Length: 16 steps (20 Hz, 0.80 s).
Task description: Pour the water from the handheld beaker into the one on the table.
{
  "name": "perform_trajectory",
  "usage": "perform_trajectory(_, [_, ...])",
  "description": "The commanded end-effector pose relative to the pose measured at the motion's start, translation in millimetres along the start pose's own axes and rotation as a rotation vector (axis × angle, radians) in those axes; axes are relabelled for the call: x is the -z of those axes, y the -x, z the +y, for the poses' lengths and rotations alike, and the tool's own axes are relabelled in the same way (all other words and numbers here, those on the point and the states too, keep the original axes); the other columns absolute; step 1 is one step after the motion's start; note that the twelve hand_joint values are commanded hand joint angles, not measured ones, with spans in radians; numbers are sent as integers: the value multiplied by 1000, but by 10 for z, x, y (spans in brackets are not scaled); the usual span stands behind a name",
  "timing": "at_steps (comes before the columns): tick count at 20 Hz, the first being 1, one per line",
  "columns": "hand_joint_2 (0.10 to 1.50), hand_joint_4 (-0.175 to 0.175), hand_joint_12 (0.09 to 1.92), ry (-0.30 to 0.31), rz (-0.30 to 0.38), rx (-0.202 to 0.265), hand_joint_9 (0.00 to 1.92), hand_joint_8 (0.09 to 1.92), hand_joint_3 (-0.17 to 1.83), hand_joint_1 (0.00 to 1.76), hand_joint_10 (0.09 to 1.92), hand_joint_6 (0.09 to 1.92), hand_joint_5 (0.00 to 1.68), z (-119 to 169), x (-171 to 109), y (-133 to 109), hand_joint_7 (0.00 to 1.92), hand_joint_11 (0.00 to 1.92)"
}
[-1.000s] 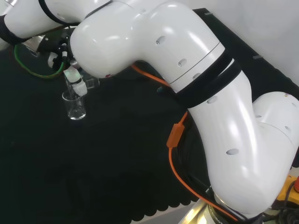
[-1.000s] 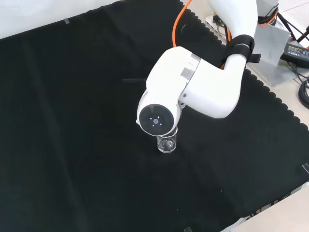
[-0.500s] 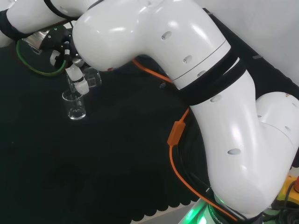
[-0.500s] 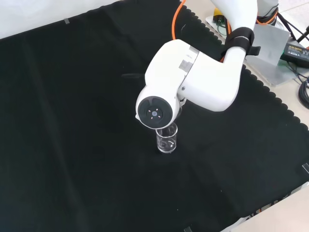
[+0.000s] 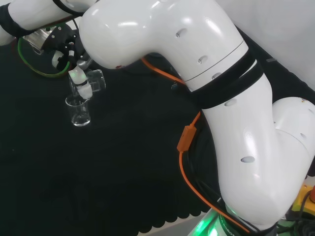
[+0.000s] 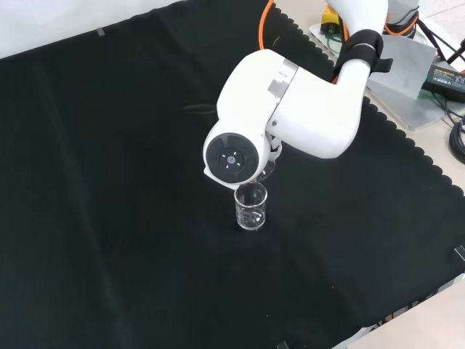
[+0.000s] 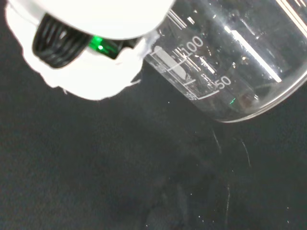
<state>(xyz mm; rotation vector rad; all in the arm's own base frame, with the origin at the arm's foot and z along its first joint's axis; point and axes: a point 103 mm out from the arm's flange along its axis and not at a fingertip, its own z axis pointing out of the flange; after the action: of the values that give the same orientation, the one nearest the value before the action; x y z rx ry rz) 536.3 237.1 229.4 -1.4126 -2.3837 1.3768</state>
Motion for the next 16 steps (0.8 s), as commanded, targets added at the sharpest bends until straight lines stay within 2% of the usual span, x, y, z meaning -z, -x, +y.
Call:
perform_trajectory(1, [610, -175, 810, 65, 87, 30, 1524, 865, 808, 1303, 789, 893, 1165, -26, -25, 75, 1233, 1204])
perform_trajectory(6, [610, -175, 811, 180, 209, 64, 1525, 866, 808, 1303, 789, 894, 1165, -74, -76, 201, 1232, 1204])
perform_trajectory(12, [610, -175, 811, 270, 293, 96, 1525, 868, 809, 1303, 789, 896, 1164, -75, -192, 317, 1231, 1205])
perform_trajectory(16, [611, -175, 811, 373, 365, 130, 1525, 870, 810, 1303, 789, 898, 1163, -22, -291, 392, 1230, 1204])
